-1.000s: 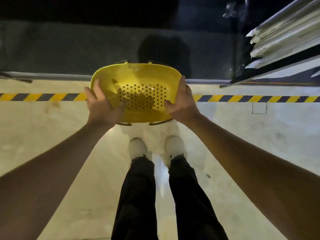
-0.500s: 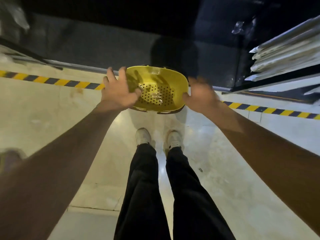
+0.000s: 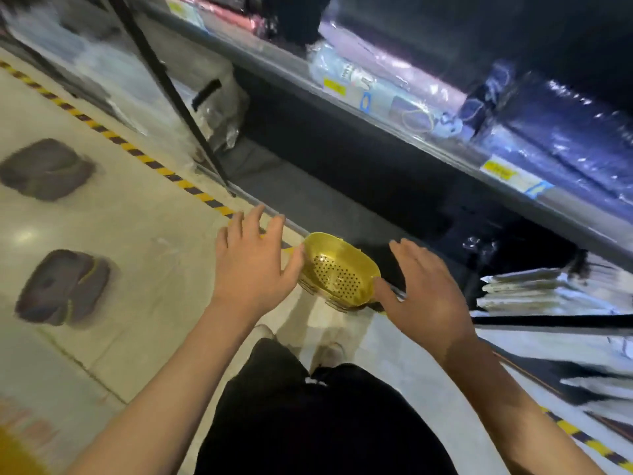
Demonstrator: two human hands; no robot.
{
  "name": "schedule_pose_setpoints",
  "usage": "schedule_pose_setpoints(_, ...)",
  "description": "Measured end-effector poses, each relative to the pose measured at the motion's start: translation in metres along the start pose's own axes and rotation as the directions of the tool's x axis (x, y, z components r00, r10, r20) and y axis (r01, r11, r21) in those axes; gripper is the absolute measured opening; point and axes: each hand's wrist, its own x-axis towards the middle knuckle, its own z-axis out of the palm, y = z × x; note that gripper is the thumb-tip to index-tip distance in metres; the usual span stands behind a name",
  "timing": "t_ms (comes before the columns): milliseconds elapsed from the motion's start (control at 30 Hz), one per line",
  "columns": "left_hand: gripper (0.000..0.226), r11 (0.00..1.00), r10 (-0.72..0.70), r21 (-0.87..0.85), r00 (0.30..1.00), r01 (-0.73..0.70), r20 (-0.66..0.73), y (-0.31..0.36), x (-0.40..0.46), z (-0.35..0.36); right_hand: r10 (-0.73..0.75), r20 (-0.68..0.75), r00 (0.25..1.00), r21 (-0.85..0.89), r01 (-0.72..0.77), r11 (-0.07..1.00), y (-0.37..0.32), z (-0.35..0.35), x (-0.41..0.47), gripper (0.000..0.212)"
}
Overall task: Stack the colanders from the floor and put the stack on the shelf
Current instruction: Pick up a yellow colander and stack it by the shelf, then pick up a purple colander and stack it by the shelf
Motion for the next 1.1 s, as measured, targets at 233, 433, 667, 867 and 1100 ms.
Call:
schedule_pose_setpoints(233, 0.073, 0.944, -0.331, -0.04, 0.94, 0.329, -0.079, -0.044, -0.081, -0.06, -0.268, 0.005, 0.963, -0.074, 0.268, 0.961, -0.075, -0.046, 0.005, 0.073)
schedule_pose_setpoints(433, 0.073, 0.824, -0.566, -0.117, 0.815, 0.554, -0.123, -0.105, -0.112, -0.088, -0.472, 0.016, 0.881, -0.134, 0.47, 0.872, -0.174, -0.047, 0.039, 0.075)
schedule_pose_setpoints(667, 0.075, 0.724, -0.687, -0.2, 0.715, 0.66, -0.129, -0.191, -0.138, -0.101, -0.586, 0.123, 0.801, -0.147, 0.599, 0.788, -0.271, -0.019, 0.074, 0.082)
schedule_pose_setpoints(867, 0.073, 0.693, -0.718, -0.175, 0.692, 0.7, -0.077, -0.262, -0.138, -0.11, -0.589, 0.119, 0.799, -0.177, 0.601, 0.779, -0.34, 0.01, 0.092, 0.073)
schedule_pose_setpoints(1100, 0.07, 0.683, -0.726, -0.185, 0.685, 0.707, -0.062, -0.334, -0.101, -0.123, -0.675, 0.071, 0.734, -0.157, 0.676, 0.72, -0.406, 0.025, 0.14, 0.058)
